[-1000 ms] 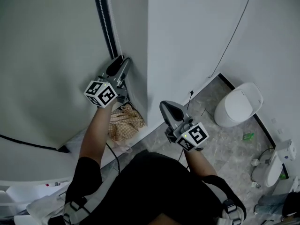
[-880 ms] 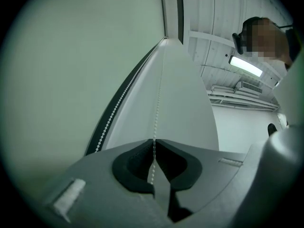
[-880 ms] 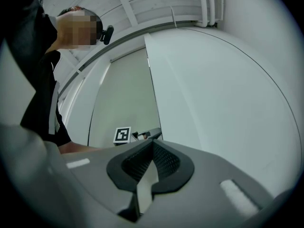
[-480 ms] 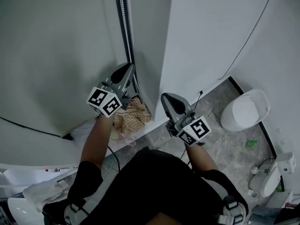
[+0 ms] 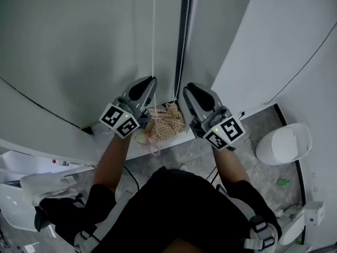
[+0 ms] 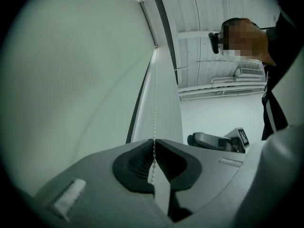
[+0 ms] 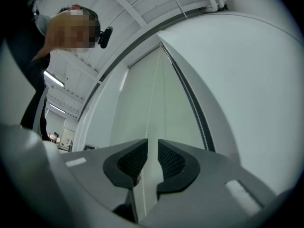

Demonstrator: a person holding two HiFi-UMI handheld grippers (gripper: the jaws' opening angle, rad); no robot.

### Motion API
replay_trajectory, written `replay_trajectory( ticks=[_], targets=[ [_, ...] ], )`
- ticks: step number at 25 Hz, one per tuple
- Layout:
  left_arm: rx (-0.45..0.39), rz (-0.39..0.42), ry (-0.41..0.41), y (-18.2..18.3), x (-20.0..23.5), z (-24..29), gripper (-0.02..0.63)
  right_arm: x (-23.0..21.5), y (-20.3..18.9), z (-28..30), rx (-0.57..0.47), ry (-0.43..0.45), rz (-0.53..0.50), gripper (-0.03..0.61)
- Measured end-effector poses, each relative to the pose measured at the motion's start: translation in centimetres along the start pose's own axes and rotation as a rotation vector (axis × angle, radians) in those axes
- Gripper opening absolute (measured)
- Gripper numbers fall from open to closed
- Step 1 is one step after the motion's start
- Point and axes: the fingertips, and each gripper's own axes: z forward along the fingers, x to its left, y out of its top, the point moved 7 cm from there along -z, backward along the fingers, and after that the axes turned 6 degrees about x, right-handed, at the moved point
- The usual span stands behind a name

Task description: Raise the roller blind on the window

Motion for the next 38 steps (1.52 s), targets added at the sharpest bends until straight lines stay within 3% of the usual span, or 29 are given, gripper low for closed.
replay_trajectory(
  ticks=[9, 16, 19, 22, 28, 31, 35, 38],
  targets=[
    [0.002, 0.002, 0.002, 0.7, -2.7, -3.0, 0.014, 1.8, 6.8, 8.6, -0.059, 0.228, 0.075, 0.141],
    [0.008, 0.012, -0.010, 1.6, -4.5, -2.7, 0.014, 3.1, 11.6, 10.0, -0.110, 0.345, 0.097, 0.130],
    [0.015, 0.010, -0.018, 1.4, -5.4, -2.8, 0.014, 3.3, 11.9, 9.8, -0.126, 0.341, 0.098, 0.119],
    [0.013, 0.001, -0.021, 1.0, -5.6, -3.0, 0.014, 3.1, 11.5, 9.4, -0.142, 0.308, 0.087, 0.025],
    [0.042, 0.045, -0.031, 0.7, -5.4, -2.5, 0.012, 2.9, 11.2, 9.6, -0.147, 0.313, 0.095, 0.021],
    [0.048, 0.023, -0.034, 0.3, -5.2, -2.1, 0.012, 2.8, 10.9, 9.6, -0.138, 0.316, 0.087, 0.018],
    [0.048, -0.016, -0.039, -0.5, -4.6, -2.1, 0.012, 2.4, 10.2, 9.4, -0.150, 0.268, 0.042, 0.017],
    [0.075, 0.000, -0.042, -1.8, -4.0, -2.0, 0.011, 1.8, 9.0, 8.6, -0.152, 0.220, 0.013, 0.017]
  ],
)
